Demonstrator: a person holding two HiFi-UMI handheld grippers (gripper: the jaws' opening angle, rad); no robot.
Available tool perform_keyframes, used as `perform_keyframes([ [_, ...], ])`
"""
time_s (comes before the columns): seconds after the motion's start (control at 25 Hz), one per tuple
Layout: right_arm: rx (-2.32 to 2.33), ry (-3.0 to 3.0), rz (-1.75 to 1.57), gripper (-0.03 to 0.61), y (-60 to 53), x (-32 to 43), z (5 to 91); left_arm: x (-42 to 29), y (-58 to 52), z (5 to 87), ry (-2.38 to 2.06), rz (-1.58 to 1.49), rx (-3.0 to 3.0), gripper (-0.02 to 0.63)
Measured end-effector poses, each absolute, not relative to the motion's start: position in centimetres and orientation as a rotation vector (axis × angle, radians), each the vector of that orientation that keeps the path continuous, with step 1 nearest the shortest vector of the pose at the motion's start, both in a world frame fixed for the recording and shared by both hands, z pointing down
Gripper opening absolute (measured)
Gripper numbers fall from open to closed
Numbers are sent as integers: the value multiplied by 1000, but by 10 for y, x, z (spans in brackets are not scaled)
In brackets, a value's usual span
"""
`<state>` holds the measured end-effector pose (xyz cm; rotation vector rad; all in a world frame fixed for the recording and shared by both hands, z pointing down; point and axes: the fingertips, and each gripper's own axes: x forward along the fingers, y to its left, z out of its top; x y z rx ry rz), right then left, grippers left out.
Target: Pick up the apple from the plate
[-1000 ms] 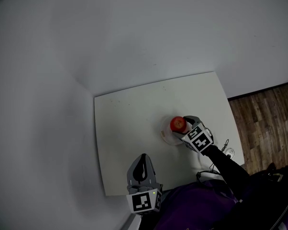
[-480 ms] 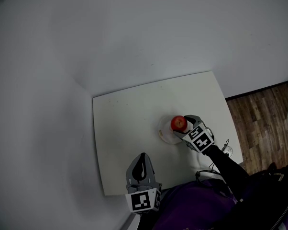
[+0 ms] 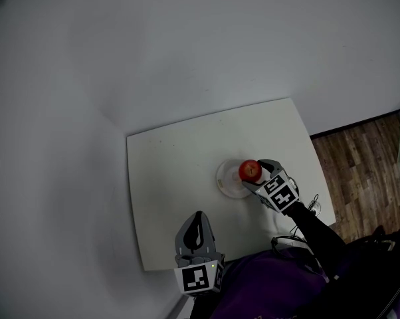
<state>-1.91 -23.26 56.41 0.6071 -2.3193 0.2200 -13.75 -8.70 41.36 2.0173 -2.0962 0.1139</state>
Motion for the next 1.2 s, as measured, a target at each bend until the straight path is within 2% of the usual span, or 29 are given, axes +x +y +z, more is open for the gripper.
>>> perform_keyframes([
  [1.2,757,-2279,247,345,-239,32,567,-113,-96,417,-2027,96,2107,6],
])
